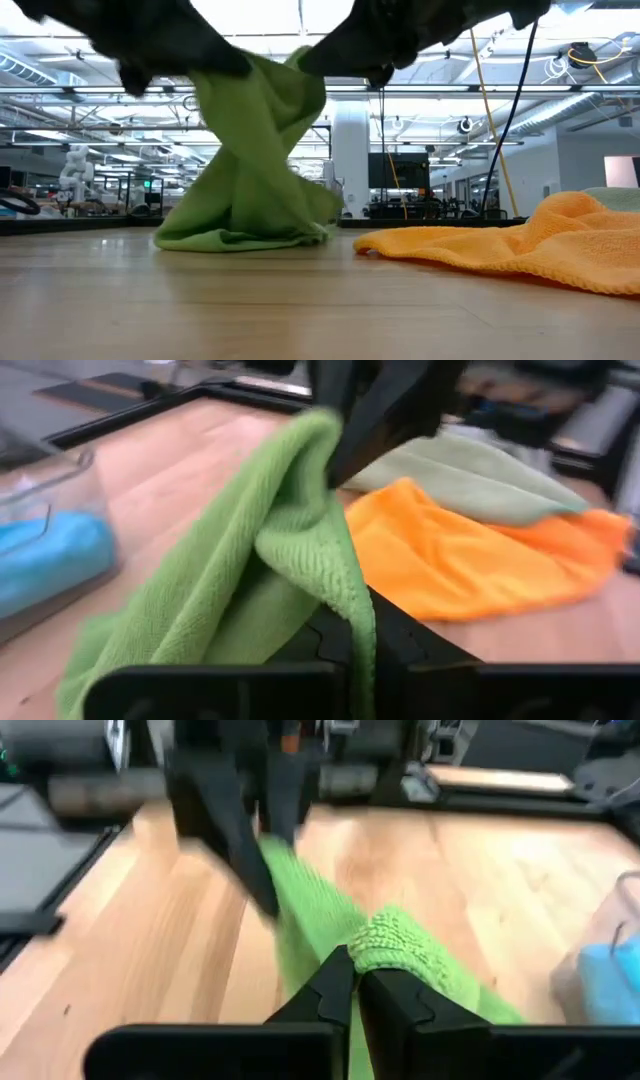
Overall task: Fold microfiber towels
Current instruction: Fold the green towel
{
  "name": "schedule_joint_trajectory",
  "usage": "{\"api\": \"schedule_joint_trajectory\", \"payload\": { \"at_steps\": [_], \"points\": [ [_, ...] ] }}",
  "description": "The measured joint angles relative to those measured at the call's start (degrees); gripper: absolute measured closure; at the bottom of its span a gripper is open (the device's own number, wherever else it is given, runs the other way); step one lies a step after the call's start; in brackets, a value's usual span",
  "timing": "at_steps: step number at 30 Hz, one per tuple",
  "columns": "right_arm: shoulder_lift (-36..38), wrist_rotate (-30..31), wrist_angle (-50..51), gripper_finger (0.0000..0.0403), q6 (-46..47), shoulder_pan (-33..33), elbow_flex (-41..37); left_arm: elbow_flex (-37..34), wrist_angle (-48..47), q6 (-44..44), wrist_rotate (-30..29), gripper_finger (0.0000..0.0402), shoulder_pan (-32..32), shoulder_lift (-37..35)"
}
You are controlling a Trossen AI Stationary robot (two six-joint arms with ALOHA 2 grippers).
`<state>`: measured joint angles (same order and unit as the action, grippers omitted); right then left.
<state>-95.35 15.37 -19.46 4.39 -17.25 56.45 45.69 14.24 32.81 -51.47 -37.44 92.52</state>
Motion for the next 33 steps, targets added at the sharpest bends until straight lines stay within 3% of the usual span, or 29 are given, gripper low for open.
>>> {"api": "schedule_joint_trajectory", "payload": {
  "at_steps": [5, 9, 16, 21, 33],
  "points": [
    [0.0, -3.6, 4.5, 0.0347, 0.0, -1.1, -0.2, 0.0, -7.3, -0.8, 2.4, 0.0393, -2.4, -7.1],
    [0.0, -3.5, 3.1, 0.0292, 1.3, -3.3, -3.8, 0.0, -9.7, 1.6, 3.4, 0.0396, -2.3, -8.4],
    [-3.3, -1.9, -11.0, 0.0219, 4.8, -9.3, -11.7, 0.0, -9.8, 3.7, 3.6, 0.0388, -1.7, -7.3],
    [-8.7, 6.7, -17.7, 0.0212, 5.5, -11.4, -11.7, 0.0, -8.6, 3.7, 4.9, 0.0397, -1.2, -7.4],
    [-19.1, 8.4, -21.3, 0.0217, 5.2, -7.8, -5.9, 0.0, -8.0, 3.6, 5.1, 0.0397, -1.2, -7.4]
  ]
}}
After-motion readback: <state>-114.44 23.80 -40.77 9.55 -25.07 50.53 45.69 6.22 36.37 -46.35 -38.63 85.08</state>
